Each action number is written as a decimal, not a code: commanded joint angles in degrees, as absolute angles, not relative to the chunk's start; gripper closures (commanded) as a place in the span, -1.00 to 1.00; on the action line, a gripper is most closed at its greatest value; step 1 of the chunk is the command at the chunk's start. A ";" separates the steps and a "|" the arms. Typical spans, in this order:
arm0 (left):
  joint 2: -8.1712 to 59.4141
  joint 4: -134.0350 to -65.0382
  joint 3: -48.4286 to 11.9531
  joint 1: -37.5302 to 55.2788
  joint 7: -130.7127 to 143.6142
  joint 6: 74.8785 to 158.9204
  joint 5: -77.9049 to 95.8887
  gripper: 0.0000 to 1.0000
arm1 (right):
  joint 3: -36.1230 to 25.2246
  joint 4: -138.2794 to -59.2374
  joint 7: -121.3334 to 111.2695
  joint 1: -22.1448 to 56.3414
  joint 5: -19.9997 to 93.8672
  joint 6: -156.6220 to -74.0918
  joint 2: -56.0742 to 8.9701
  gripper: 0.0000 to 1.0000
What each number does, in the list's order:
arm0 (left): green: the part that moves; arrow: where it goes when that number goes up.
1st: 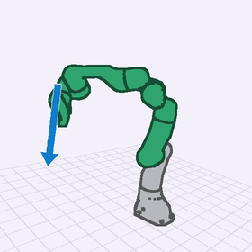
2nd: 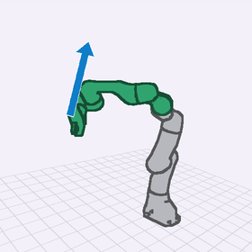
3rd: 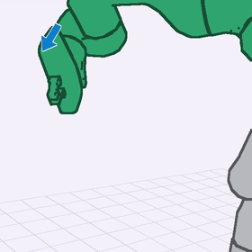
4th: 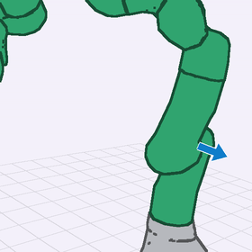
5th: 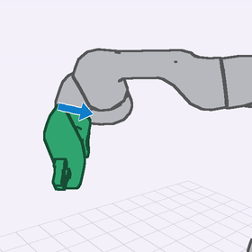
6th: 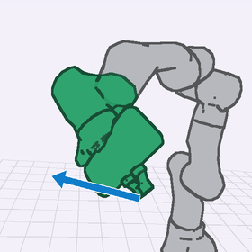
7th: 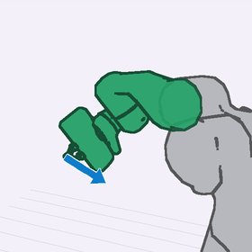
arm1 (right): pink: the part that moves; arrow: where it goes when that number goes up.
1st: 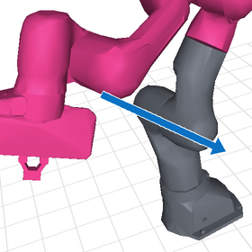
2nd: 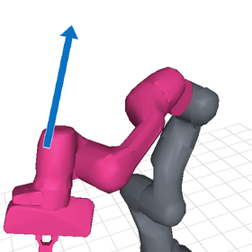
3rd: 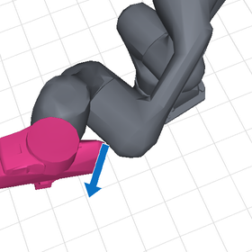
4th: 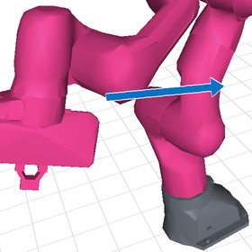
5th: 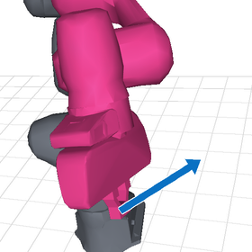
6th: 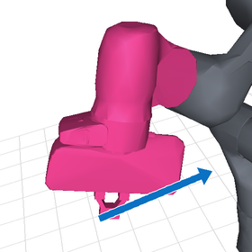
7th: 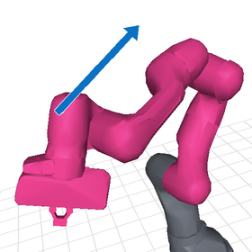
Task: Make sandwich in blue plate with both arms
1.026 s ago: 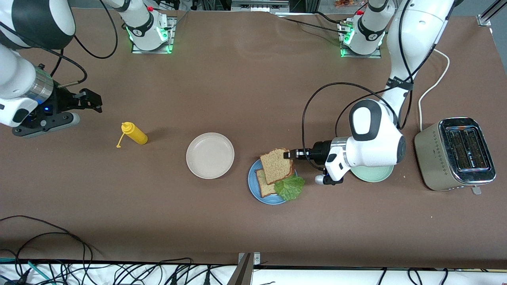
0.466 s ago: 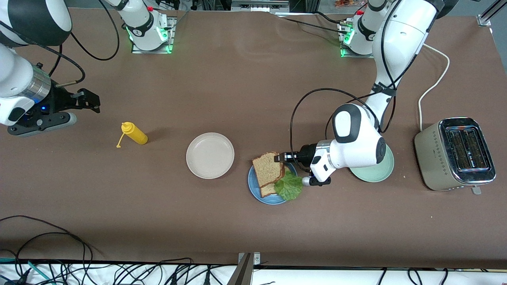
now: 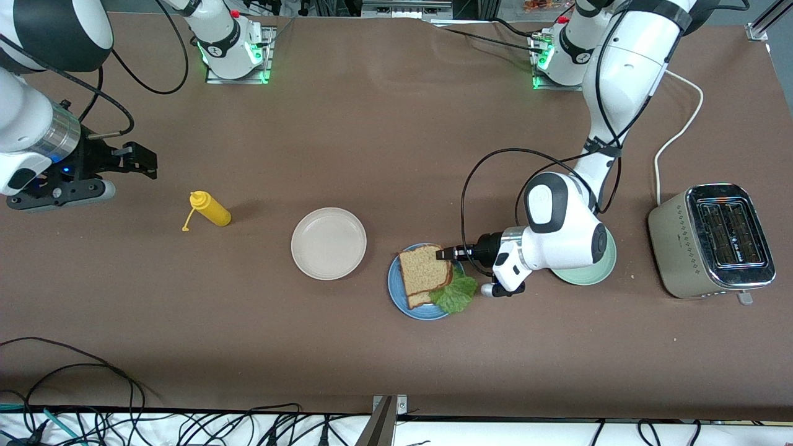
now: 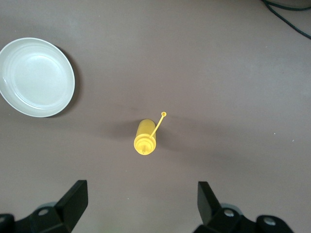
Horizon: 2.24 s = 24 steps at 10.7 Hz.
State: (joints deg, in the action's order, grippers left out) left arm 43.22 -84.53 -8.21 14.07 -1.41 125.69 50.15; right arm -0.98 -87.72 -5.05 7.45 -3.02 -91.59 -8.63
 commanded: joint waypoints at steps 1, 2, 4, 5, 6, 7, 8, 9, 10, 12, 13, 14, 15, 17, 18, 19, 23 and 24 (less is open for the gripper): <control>44.73 -83.14 -7.30 14.68 -2.37 125.51 51.94 -0.19 | 0.00 -87.45 -2.38 6.59 -3.34 -91.32 -7.29 -1.00; 44.91 -83.23 -7.29 14.68 -2.37 125.51 51.86 -0.21 | -0.09 -87.63 -2.63 6.42 -3.69 -89.75 -6.77 -1.00; 45.17 -83.32 -6.16 14.68 -2.29 125.51 52.12 -0.45 | -0.09 -87.19 -3.08 6.50 -5.00 -89.73 -6.85 -1.00; 45.09 -83.32 -5.02 14.50 -2.37 125.51 52.21 -0.58 | 0.00 -87.19 -2.99 6.68 -5.79 -89.91 -7.12 -1.00; 45.09 -83.41 -4.40 14.15 -2.37 125.42 52.21 -1.00 | 0.09 -87.19 -2.99 6.68 -5.71 -90.26 -7.21 -1.00; 44.83 -83.50 -4.13 13.89 -2.37 125.42 52.03 -1.00 | 0.00 -87.10 -3.08 6.68 -5.71 -90.35 -7.21 -1.00; 44.56 -83.76 -3.70 13.80 -2.37 125.33 52.03 -1.00 | -0.09 -86.40 -3.08 6.59 -5.63 -90.35 -7.21 -1.00; 44.47 -83.76 -3.17 13.80 -2.29 125.07 51.94 -1.00 | -0.09 -86.05 -3.08 6.33 -5.63 -90.26 -7.21 -1.00; 44.30 -83.76 -2.90 13.80 -2.20 124.89 51.86 -1.00 | -0.26 -85.96 -3.08 6.24 -5.63 -90.26 -7.21 -1.00; 43.68 -83.85 -2.20 13.28 -2.02 124.02 51.68 -1.00 | -2.63 -85.00 -3.16 6.24 -4.58 -90.35 -7.21 -1.00; 43.33 -83.85 -1.07 13.10 -2.02 122.36 51.59 -1.00 | -2.64 -84.99 -3.16 6.24 -4.14 -90.35 -7.21 -1.00; 42.55 -84.11 0.08 13.01 -2.02 120.69 51.50 -1.00 | -2.64 -84.90 -3.16 6.24 -4.13 -90.35 -7.21 -1.00; 41.41 -84.72 1.22 12.83 -1.93 119.19 51.42 -1.00 | -2.72 -84.90 -3.16 6.24 -4.13 -90.35 -7.21 -1.00; 39.38 -85.08 4.11 12.83 -1.93 114.20 49.50 -1.00 | -3.86 -84.90 -3.08 6.15 -4.04 -90.35 -7.21 -1.00; 38.16 -85.08 4.83 12.75 -1.76 112.17 47.48 -1.00 | -3.87 -84.90 -3.16 6.15 -4.13 -90.26 -7.21 -1.00; 37.10 -85.08 5.09 12.40 -1.76 111.10 44.33 -1.00 | -4.13 -84.90 -3.08 6.15 -4.04 -90.35 -7.21 -1.00; 30.17 -85.08 5.10 12.31 -1.32 105.94 28.24 -1.00 | -5.10 -84.90 -3.08 6.15 -3.52 -90.35 -7.21 -1.00; 28.41 -85.08 5.10 11.52 -1.32 102.69 25.78 -1.00 | -5.53 -84.90 -3.08 6.15 -3.52 -90.35 -7.21 -1.00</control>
State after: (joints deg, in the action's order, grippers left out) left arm 33.48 -83.73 4.92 12.21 -1.41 108.32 31.52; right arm -5.05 -85.48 -3.58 6.38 -4.46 -90.82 -7.48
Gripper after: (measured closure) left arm 0.000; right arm 0.000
